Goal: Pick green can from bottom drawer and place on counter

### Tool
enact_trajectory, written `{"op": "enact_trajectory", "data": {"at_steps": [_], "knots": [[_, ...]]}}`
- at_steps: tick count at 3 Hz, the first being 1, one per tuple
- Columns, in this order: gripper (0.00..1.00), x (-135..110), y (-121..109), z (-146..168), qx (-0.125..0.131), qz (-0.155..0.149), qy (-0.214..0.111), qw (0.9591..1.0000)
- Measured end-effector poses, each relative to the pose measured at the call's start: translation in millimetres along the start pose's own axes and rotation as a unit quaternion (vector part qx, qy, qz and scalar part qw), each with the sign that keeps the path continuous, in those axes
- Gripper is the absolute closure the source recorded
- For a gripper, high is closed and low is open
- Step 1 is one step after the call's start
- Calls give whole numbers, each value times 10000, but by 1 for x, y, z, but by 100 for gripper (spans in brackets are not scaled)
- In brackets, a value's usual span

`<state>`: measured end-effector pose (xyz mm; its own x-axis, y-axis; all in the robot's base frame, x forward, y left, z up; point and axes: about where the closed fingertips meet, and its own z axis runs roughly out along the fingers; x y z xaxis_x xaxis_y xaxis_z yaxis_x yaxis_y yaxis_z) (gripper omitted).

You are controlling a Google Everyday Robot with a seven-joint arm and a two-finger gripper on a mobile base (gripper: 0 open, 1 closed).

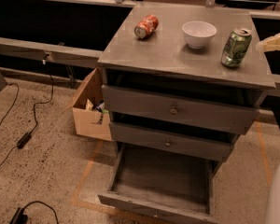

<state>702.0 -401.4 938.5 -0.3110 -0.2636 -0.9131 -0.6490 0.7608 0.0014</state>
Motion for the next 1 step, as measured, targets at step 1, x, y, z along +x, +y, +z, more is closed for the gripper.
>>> {"op": "enact_trajectory", "data": {"at_steps": [1], "knots": [[0,-17,-29,-53,851,-118,-35,9963]]}}
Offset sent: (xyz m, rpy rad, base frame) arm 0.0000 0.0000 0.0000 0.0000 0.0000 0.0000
